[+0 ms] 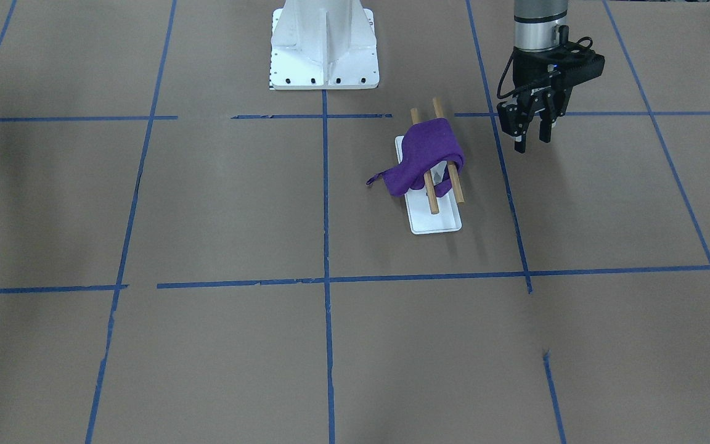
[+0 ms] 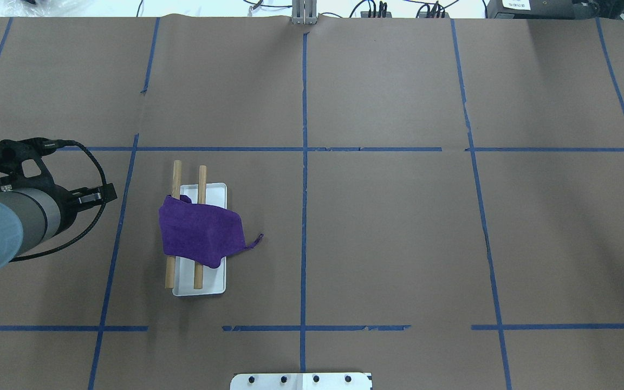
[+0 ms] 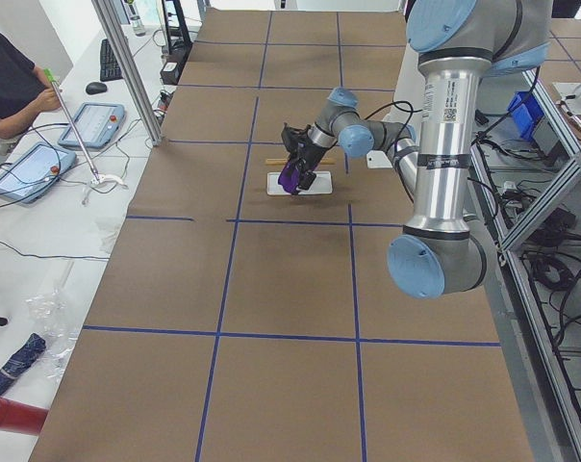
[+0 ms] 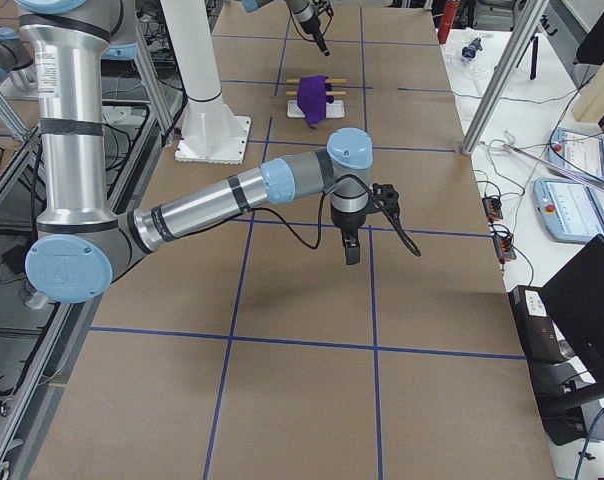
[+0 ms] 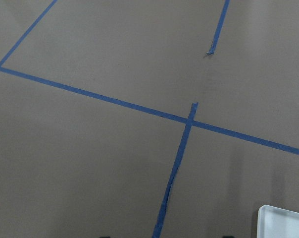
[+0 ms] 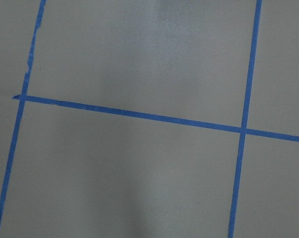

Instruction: Hang towel on rack

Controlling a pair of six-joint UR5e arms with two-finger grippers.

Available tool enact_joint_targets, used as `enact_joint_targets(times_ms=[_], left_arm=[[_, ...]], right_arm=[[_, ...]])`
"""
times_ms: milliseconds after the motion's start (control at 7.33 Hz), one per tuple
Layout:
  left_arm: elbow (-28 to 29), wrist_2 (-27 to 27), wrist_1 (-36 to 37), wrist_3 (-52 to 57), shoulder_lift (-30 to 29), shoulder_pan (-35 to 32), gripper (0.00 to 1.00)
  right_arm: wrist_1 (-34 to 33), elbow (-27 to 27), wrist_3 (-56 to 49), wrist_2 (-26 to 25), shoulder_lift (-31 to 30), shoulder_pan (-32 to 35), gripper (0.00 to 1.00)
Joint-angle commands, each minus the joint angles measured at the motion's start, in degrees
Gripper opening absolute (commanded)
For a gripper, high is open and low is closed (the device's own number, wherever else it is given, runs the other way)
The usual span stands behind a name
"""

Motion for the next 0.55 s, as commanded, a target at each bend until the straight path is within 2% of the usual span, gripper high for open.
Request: enact_joint_targets(times_ms=[0, 273, 409], left_arm=[[3.8, -14.1, -4.4, 22.4, -0.1, -13.1, 1.00], [11.1, -26.0, -5.3, 45.5, -0.7, -27.6, 1.00], [15.5, -35.0, -5.1, 56.9, -0.8, -35.8, 1.00]], right_arm=[[0.0, -0.3, -0.2, -0.2, -0.3, 0.0, 1.00], [0.0, -0.3, 0.0, 0.1, -1.4, 0.1, 1.00], [-0.1, -0.3, 0.0, 0.3, -1.8, 0.3, 1.00]])
